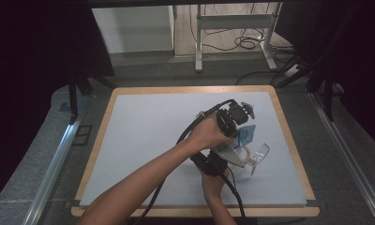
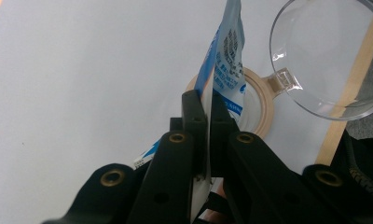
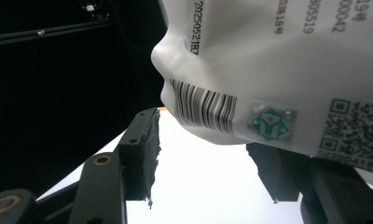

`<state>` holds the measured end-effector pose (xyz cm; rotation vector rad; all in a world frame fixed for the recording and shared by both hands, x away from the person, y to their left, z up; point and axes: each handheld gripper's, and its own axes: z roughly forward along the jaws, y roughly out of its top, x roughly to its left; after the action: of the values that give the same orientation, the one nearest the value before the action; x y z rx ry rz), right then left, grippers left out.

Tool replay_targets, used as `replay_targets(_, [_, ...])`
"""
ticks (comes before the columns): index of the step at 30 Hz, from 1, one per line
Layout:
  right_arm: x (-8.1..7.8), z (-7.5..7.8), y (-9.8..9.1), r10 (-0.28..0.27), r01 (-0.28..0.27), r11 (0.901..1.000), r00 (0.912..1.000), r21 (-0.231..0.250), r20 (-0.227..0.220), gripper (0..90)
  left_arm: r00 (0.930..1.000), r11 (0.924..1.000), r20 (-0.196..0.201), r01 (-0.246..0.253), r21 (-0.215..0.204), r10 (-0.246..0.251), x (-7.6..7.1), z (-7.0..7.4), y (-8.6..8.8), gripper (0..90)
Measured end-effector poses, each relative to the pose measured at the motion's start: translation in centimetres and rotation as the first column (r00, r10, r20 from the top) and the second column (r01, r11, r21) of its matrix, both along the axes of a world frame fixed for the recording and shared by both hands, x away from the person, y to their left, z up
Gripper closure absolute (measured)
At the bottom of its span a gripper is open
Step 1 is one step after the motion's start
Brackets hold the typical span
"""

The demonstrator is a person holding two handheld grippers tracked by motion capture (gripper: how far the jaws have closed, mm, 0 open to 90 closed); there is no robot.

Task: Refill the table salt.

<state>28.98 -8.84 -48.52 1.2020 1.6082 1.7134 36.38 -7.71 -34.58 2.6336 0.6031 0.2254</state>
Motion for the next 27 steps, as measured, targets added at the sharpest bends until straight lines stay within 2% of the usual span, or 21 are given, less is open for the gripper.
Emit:
replay_targets(11, [-0.05, -0.06, 0.07, 0.006, -0.006, 1.0000, 1.0000, 0.001, 0.000, 45.0, 1.0000, 1.0000, 0.001, 0.000, -0.003, 0.000, 0.01, -0.13, 0.10, 90.0])
replay_targets(27, [-0.03, 0.04, 0.15, 0.022, -0.022, 0.9997, 0.9997, 0.007, 0.005, 45.0, 0.9999, 0.9999, -0.013, 0.000, 0.016, 0.000, 0.35, -0.48, -0.11, 90.0])
